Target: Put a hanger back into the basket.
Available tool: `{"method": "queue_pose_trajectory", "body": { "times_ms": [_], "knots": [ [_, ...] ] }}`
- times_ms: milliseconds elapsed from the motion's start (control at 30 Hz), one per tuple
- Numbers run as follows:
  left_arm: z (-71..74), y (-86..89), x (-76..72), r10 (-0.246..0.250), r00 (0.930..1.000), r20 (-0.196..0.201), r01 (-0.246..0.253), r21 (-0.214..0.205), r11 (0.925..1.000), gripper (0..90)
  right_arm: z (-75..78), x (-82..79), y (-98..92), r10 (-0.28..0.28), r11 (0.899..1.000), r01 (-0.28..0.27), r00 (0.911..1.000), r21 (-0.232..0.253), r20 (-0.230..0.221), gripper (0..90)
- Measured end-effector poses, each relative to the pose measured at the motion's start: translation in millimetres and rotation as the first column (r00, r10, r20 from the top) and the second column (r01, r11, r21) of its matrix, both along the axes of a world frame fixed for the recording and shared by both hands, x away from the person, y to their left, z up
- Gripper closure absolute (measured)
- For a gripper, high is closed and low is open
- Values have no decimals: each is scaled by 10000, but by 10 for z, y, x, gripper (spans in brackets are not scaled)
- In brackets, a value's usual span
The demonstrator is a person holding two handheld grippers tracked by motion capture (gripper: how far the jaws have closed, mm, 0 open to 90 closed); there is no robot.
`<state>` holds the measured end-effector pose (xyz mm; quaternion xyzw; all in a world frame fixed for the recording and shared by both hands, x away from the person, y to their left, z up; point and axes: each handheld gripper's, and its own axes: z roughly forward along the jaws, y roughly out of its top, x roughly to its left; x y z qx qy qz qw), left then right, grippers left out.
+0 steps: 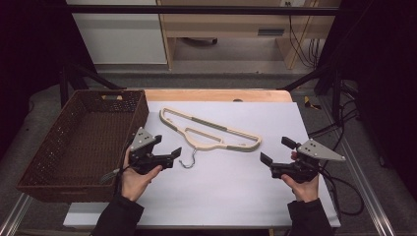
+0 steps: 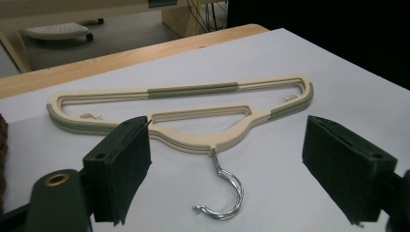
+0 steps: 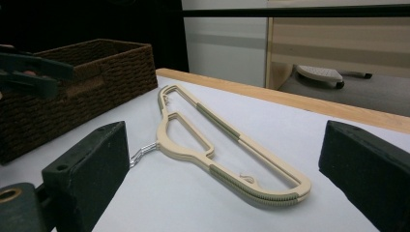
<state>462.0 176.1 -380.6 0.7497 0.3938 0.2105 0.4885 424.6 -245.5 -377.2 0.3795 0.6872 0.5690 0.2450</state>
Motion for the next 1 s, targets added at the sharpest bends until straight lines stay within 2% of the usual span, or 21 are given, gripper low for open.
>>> {"method": "queue_pose_trajectory", "body": {
  "times_ms": [233, 333, 367, 500, 600, 800, 1000],
  "knots": [
    [-162, -227, 167, -240, 9987, -450, 242, 35, 9997, 244, -18, 14, 19, 41, 9999, -42, 10000, -113, -69, 41],
    [-210, -285, 208, -238, 9985, -497, 248, 198, 9995, 273, -20, 15, 21, 52, 9999, -53, 9999, -121, -93, 41],
    [-274, -353, 261, -253, 9978, -617, 273, 316, 9991, 287, -23, 16, 26, 80, 9999, -82, 9999, -123, -102, 41],
    [-376, -447, 333, -275, 9965, -785, 315, 504, 9982, 337, -25, 17, 27, 92, 9998, -93, 9999, -148, -75, 41],
    [-451, -505, 382, -272, 9957, -890, 345, 812, 9961, 378, -26, 17, 26, 95, 9999, -96, 9999, -144, -61, 41],
    [-604, -582, 492, 19, 9938, -1111, 107, 1129, 9935, 443, -30, 22, 34, 60, 9999, -61, 9999, -145, -117, 41],
    [-767, -629, 599, 208, 9881, -1527, 6, 1389, 9903, 525, -39, 32, 40, 108, 9998, -110, 9998, -172, -136, 42]
  ]
}}
